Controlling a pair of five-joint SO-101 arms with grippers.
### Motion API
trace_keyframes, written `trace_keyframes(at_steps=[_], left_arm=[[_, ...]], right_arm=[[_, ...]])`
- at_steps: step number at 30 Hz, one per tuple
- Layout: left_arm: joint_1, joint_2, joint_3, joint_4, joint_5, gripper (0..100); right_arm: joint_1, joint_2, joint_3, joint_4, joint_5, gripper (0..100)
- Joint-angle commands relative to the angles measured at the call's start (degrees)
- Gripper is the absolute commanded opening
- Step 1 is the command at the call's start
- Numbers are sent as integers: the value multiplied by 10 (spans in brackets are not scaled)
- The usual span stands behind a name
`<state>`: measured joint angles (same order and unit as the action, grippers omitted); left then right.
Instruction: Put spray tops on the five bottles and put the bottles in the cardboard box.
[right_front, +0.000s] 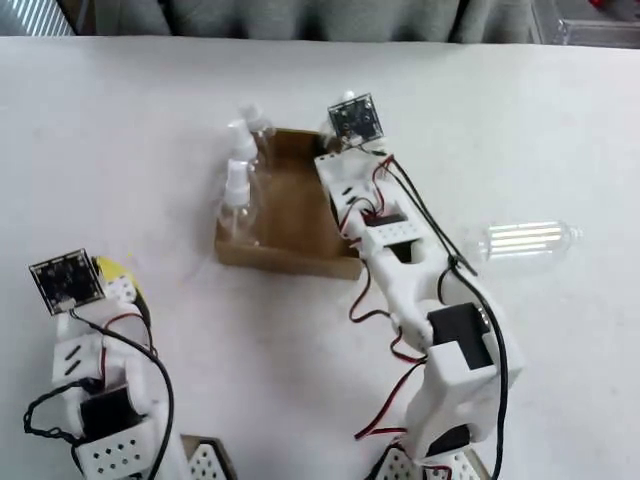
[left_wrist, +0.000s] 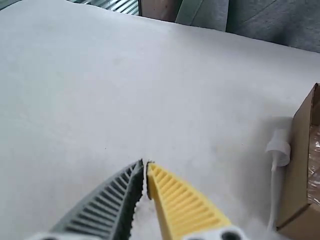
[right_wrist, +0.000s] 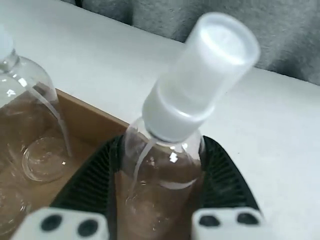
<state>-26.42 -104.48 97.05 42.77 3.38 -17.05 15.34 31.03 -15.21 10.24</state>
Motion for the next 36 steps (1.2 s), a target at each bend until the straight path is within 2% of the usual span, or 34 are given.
trace_keyframes(at_steps=[1, 5, 11, 36], left_arm=[[-4, -2, -1, -14, -4, 21], [-4, -2, -1, -14, -4, 21], [-4, -2, -1, -15, -4, 21], [-4, -2, -1, -21, -4, 21]], right_arm=[[0, 2, -4, -3, 2, 17], [0, -3, 21, -11, 2, 17], [1, -3, 75, -92, 4, 16], [-3, 1, 62, -90, 6, 22]])
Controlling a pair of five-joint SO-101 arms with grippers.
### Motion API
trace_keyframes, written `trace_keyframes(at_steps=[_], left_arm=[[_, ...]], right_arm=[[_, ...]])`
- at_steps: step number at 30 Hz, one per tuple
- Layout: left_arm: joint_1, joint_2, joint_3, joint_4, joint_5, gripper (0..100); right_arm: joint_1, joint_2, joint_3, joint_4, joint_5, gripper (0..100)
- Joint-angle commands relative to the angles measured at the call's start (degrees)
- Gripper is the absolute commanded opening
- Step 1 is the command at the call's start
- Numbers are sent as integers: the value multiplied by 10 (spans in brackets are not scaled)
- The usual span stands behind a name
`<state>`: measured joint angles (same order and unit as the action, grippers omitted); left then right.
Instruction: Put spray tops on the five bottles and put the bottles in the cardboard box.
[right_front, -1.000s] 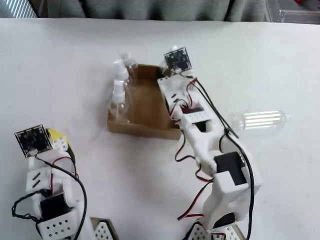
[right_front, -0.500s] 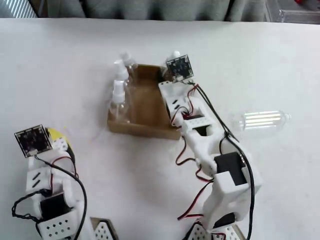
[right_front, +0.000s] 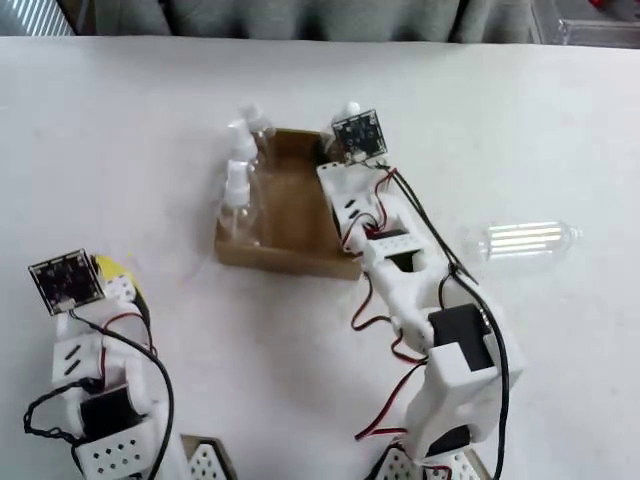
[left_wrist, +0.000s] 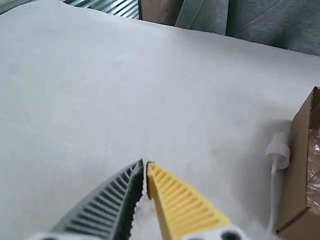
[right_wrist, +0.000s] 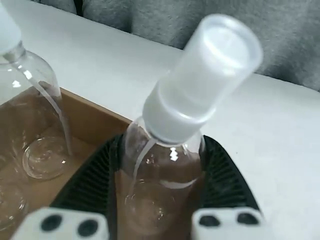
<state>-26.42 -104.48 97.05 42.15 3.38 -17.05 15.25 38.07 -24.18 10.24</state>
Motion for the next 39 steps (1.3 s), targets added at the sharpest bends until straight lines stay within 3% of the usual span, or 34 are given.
trace_keyframes(at_steps=[1, 7, 14, 20, 39], left_arm=[[-4, -2, -1, -15, -4, 21], [-4, -2, -1, -15, -4, 21], [-4, -2, -1, -15, -4, 21], [-4, -2, -1, -14, -4, 21], [-4, -2, -1, -14, -4, 21]], right_arm=[[-3, 2, -9, 0, 7, 22], [-3, 2, -9, 0, 7, 129], [-6, 1, -9, -3, 7, 169], [-15, 1, -9, -3, 7, 306], [-15, -46, -4, 0, 1, 314]])
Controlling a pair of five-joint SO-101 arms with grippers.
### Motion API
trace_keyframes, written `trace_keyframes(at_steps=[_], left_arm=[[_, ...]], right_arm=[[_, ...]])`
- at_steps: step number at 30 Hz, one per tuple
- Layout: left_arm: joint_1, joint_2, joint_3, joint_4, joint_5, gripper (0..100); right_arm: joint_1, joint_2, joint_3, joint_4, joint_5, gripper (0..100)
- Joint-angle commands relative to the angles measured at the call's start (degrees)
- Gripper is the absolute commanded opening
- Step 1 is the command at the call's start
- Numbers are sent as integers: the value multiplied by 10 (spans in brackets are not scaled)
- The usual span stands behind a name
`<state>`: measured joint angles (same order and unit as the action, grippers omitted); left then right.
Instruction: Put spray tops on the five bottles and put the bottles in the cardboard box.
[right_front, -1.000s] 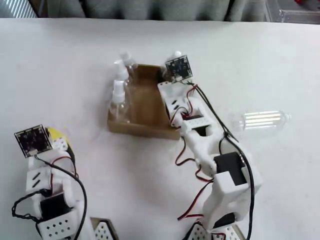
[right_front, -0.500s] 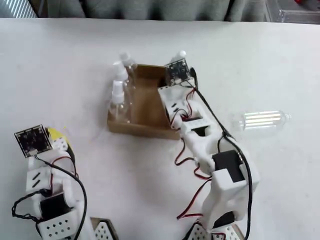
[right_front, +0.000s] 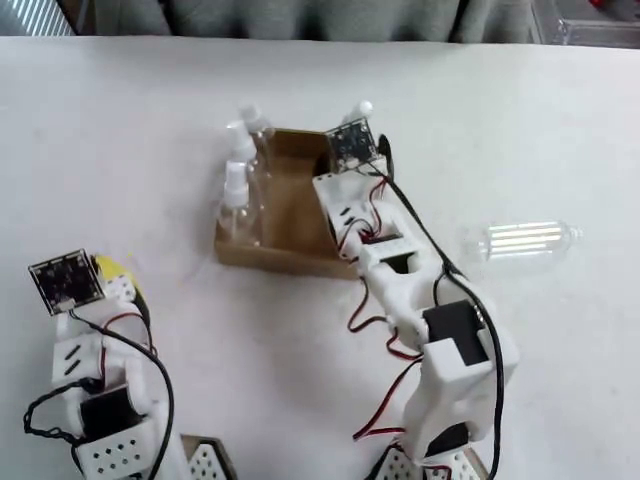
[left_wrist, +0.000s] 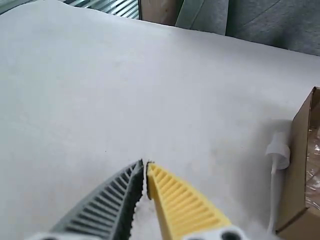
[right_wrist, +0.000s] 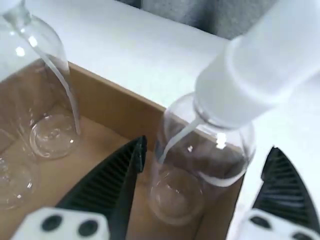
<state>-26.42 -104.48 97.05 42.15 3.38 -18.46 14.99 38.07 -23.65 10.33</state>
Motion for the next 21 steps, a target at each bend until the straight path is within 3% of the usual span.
trace_keyframes(at_steps=[1, 21], left_arm=[[-4, -2, -1, -14, -4, 21], [-4, -2, -1, -15, -4, 21]], right_arm=[[0, -48, -4, -6, 0, 314], [0, -157, 63, 22, -27, 314]])
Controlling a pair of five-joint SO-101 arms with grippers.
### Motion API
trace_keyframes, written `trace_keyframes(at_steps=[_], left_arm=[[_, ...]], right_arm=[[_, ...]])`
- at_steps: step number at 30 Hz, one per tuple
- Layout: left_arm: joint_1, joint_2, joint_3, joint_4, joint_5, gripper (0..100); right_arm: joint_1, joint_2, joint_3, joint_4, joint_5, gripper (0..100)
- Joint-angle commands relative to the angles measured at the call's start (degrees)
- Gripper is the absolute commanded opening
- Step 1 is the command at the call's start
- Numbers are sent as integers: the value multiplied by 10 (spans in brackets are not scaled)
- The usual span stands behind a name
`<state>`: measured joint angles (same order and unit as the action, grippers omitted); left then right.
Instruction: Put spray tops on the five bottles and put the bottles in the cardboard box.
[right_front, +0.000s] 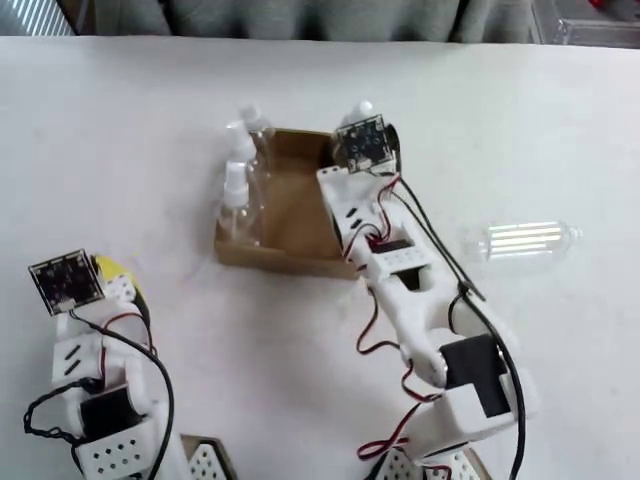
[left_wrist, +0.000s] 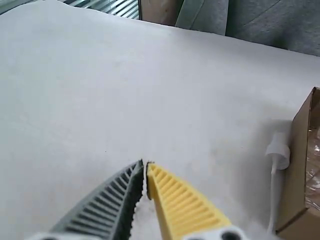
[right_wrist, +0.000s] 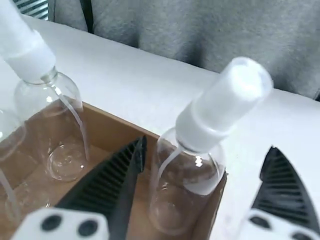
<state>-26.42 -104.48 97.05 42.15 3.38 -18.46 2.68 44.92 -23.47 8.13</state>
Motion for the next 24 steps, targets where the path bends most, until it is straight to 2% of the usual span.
trace_keyframes(at_steps=[1, 10, 17, 24], left_arm=[[-4, -2, -1, -15, -4, 21], [-4, -2, -1, -14, -4, 21], [-4, -2, -1, -14, -4, 21], [-4, -2, -1, -14, -4, 21]], right_arm=[[1, -36, -5, 27, -6, 314], [2, -139, 46, 66, -40, 314], [10, -275, 76, 225, -40, 313], [56, -444, 114, 428, -41, 312]])
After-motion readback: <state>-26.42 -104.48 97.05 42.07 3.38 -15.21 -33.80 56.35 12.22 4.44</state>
